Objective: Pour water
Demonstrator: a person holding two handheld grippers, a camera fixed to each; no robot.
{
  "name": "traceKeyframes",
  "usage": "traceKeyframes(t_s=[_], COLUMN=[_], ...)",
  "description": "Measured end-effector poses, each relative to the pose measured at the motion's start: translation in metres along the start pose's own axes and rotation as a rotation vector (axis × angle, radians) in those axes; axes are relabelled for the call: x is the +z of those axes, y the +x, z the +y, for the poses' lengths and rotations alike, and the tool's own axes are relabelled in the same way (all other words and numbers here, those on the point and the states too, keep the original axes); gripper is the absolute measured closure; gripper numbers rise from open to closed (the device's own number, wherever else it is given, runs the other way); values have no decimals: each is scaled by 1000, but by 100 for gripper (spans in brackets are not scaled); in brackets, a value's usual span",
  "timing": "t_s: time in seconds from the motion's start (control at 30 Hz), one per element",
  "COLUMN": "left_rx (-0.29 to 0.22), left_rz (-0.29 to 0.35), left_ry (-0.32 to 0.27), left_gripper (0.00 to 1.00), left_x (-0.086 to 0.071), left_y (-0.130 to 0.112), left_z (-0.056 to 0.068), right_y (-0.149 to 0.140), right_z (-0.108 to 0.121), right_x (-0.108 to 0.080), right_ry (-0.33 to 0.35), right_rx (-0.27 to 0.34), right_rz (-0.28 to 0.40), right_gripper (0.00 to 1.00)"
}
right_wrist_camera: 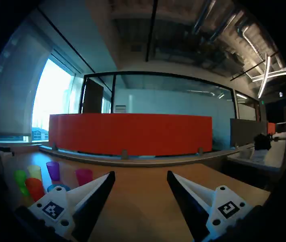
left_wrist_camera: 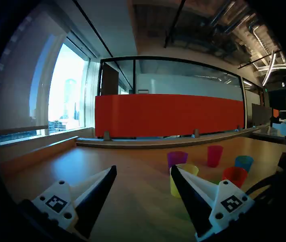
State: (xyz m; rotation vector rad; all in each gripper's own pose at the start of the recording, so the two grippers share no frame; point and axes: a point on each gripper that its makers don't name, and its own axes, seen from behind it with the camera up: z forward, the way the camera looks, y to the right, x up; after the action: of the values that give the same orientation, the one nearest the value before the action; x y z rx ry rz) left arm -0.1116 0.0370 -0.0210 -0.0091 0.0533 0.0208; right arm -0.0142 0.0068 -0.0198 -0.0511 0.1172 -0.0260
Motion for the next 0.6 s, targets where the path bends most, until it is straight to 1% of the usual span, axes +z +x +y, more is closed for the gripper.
traceKeyframes(t_s=[0.1, 0.27, 0.47, 0.6], left_rx=[0, 0, 0, 0], left_rz=[0, 0, 0, 0], left_ry=[0, 0, 0, 0], left_gripper=[0, 0, 0, 0], left_x=[0, 0, -1, 0], left_y=[0, 0, 0, 0], left_z=[0, 0, 0, 0], right_y=[-3, -18, -35, -37], right_z=[-4, -5, -3, -1], right_x=[1, 4, 8, 10], right_ry=[11, 9, 1, -5], right_rx=[14, 25, 9, 13], right_rz=[10, -8, -26, -40], right_gripper=[0, 0, 0, 0])
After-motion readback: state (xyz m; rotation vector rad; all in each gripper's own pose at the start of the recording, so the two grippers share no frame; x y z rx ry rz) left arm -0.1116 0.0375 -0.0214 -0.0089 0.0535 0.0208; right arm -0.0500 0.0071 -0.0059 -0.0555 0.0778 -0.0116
